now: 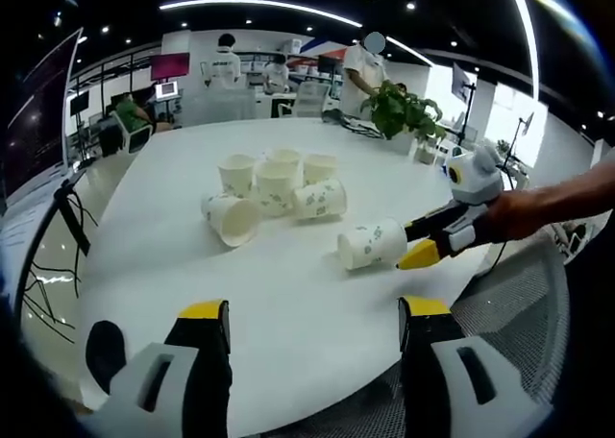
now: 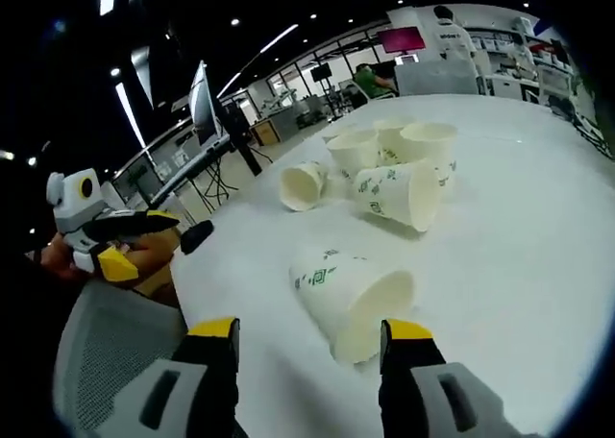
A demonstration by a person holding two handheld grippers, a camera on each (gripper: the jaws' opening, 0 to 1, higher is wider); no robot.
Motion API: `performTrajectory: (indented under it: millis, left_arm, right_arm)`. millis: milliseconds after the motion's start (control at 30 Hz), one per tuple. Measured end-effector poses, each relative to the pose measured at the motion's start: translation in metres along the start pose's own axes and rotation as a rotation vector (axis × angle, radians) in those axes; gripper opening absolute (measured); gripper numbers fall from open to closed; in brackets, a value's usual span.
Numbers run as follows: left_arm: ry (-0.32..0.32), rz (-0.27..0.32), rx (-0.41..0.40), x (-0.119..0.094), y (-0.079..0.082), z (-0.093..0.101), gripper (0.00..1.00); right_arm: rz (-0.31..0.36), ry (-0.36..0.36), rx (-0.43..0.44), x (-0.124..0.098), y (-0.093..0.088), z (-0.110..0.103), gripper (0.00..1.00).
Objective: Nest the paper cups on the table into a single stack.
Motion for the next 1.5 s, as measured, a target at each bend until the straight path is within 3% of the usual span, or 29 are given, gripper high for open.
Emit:
performTrajectory:
  millis: [200,433,667,900,1067,1300,1500]
  left_arm:
    - [-0.003,-0.010,0.003,0.000,-0.003,0.001,0.70]
    - [0.002,-0.015,0.001,0.001,-0.004,-0.003,0.70]
    - [0.006,-0.013,0.000,-0.001,-0.002,-0.005,0.69]
    - [0.011,-0.009,-0.006,-0.004,-0.002,-0.008,0.69]
    - [0.013,-0.005,-0.012,-0.003,-0.004,-0.012,0.68]
    - [0.006,-0.004,-0.015,-0.002,-0.006,-0.008,0.67]
    - [-0.002,0.001,-0.028,0.003,-0.003,-0.007,0.68]
  right_arm:
    - [-0.037,0.029,-0.044,0.011,-0.004,-0.006,0.58]
    - [-0.009,0.007,-0.003,0.024,0.001,-0.004,0.53]
    - [0.008,0.011,-0.019,0.039,0.012,-0.003,0.47]
    - [0.009,0.024,-0.035,0.049,0.012,-0.003,0.24]
    - [0.005,0.019,-0.032,0.050,0.014,-0.004,0.00]
    - [-0.009,0.026,-0.098,0.046,0.023,-0.008,0.00]
    - [-0.036,-0.001,-0.103,0.032,0.029,-0.006,0.00]
Point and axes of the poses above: the point that each gripper's makers call its tool centre point, and the gripper's own axes: x roughly forward along the fingers, z roughly to its right, y roughly out of its top, the point moved 1 cm from there along -x, roughly backward along the fingers, and after that the axes turned 13 degrees about -x, right-handed, at the moved point
